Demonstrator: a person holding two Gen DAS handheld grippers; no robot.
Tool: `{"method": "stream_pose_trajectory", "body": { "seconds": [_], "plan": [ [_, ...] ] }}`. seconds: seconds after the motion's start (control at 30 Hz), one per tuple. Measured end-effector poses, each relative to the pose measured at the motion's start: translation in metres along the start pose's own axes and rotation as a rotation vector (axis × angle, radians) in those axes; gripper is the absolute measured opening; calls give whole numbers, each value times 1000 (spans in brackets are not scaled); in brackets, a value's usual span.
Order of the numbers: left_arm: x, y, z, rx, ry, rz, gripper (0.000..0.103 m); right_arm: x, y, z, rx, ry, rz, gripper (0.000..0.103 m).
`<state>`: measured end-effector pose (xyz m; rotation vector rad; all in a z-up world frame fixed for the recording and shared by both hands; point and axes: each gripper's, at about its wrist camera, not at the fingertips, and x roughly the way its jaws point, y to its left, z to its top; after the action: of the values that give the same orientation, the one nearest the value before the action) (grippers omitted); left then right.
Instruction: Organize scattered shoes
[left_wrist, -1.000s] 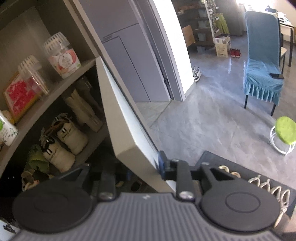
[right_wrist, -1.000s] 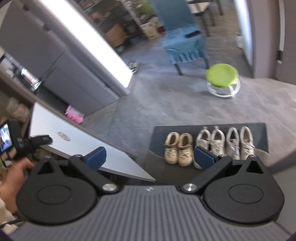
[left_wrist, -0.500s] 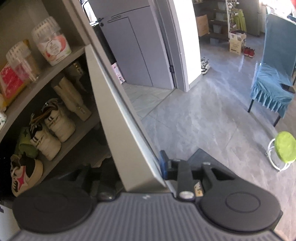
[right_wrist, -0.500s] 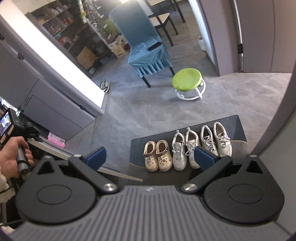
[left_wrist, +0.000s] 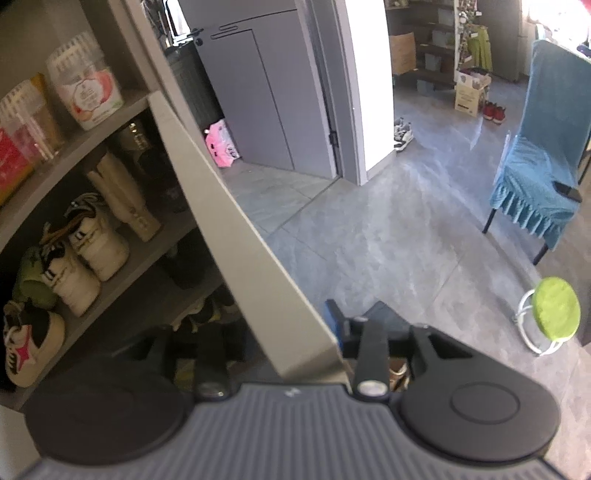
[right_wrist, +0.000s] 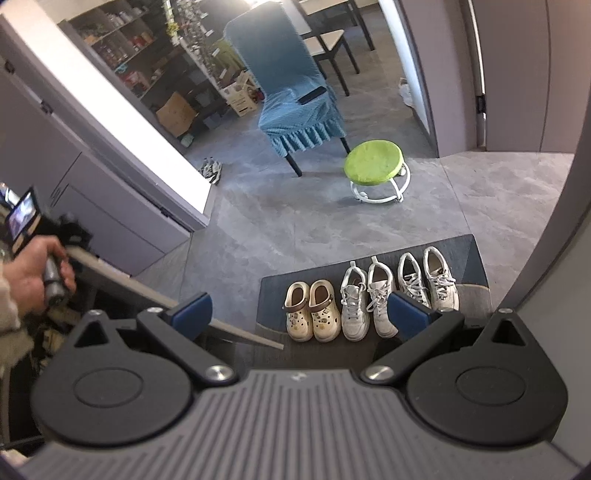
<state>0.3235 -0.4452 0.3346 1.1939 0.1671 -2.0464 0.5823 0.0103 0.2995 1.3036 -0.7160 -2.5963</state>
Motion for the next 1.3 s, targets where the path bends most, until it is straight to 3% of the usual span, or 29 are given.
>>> {"method": "stream_pose_trajectory", "body": {
  "seconds": [0.23, 0.33, 0.4, 0.57, 0.83, 1.07, 1.13, 1.3],
  "plan": [
    [1, -10, 17, -21, 4, -53, 52, 0, -2, -7, 33, -6, 32, 103],
    [-15, -16, 14, 46, -69, -68, 57, -4, 2, -11, 30, 3, 31, 103],
    [-26, -18, 7, 91, -108, -99, 66, 0, 5, -14, 21, 21, 32, 103],
    [-51, -7, -19, 96, -171, -139, 72, 14, 19, -20, -38, 86, 58, 103],
    [-71, 61, -82, 19, -170, -186, 78, 24, 51, -23, -231, 188, 100, 103],
    [-76, 146, -140, -48, -161, -158, 90, 34, 82, -35, -318, 236, 110, 103],
    [-74, 163, -155, -62, -152, -165, 92, 39, 86, -48, -297, 252, 96, 103],
    [-55, 199, -207, -143, -110, -219, 95, 100, 57, -114, -283, 272, 49, 103]
  ]
}}
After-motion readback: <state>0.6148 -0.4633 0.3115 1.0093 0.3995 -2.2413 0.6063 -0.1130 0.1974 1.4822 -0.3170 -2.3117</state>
